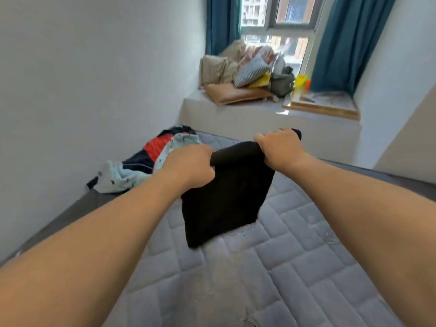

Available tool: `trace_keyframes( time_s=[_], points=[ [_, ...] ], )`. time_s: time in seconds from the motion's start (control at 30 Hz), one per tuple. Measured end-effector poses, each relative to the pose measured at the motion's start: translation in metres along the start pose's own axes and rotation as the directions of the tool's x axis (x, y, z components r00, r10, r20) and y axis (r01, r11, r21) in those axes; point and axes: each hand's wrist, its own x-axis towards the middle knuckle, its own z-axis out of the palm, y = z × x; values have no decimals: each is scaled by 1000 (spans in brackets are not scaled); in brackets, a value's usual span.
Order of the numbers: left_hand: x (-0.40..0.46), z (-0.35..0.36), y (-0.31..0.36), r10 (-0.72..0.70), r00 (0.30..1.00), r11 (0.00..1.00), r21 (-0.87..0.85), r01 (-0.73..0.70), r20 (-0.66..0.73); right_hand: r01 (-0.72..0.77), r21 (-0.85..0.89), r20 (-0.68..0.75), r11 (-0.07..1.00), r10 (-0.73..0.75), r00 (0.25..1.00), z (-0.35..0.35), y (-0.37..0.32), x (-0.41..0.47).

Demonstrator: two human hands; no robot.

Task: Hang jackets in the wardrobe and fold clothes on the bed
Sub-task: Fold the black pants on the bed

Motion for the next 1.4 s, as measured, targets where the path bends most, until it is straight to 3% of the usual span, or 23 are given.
trace_keyframes(
  time_s=[0.1, 0.2, 0.33, 0.47, 0.53, 0.57, 0.63, 0.67, 0.7, 0.77, 0.8, 0.87, 0.93, 1.03, 1.1, 1.13, 1.27, 1.4],
  points=[
    [-14, -37, 28, 69, 998, 994, 84, -69, 10, 7, 1, -53, 1000, -7, 999, -39, 23, -18],
    [-36, -25, 51, 79, 994, 988, 129, -89, 79, 38, 41, -31, 998, -37, 999, -41, 29, -56],
    [-72, 54, 71, 40, 946, 998, 33, -54, 321, 84, 42, 91, 996, -87, 992, 12, 13, -132],
    [-131, 186, 97, -8, 808, 997, -57, 51, 589, 142, 83, 387, 986, -163, 908, 99, -26, -239],
    [-171, 258, 116, -14, 652, 995, -56, 88, 758, 153, 125, 629, 980, -197, 752, 144, -54, -303],
    [-192, 290, 125, -6, 530, 992, -61, 109, 848, 132, 151, 758, 980, -200, 620, 164, -68, -336],
    [-231, 340, 146, 11, 243, 989, -46, 138, 970, 43, 201, 950, 979, -205, 236, 188, -90, -394],
    [-246, 357, 155, 4, 115, 991, -19, 135, 993, 39, 211, 976, 977, -213, 51, 196, -99, -417],
    [-258, 370, 163, -12, 11, 991, 10, 130, 1000, 68, 234, 970, 970, -228, -81, 198, -104, -433],
    [-268, 379, 170, -39, -112, 988, 55, 146, 993, 187, 250, 951, 950, -204, -233, 201, -106, -445],
    [-268, 379, 169, -44, -131, 982, 66, 176, 990, 229, 238, 951, 944, -179, -253, 202, -104, -442],
    [-255, 372, 160, -52, -88, 970, 71, 233, 995, 262, 229, 965, 937, -184, -185, 209, -100, -424],
    [-233, 360, 145, -75, 28, 971, 67, 231, 997, 190, 220, 975, 957, -210, -69, 216, -91, -397],
    [-196, 346, 115, -184, 274, 948, 97, 303, 944, -71, 229, 949, 971, -207, 237, 227, -86, -346],
    [-174, 349, 94, -284, 458, 916, 97, 390, 842, -141, 200, 889, 970, -120, 441, 241, -92, -316],
    [-166, 356, 84, -321, 531, 915, 112, 388, 784, -156, 185, 858, 970, -82, 507, 250, -97, -306],
    [-149, 423, 60, -410, 688, 907, 188, 377, 599, -279, 173, 815, 945, 22, 579, 305, -121, -303],
    [-154, 504, 47, -529, 813, 837, -8, 547, 245, -286, 236, 499, 929, 137, 856, 376, -147, -330]
  ],
)
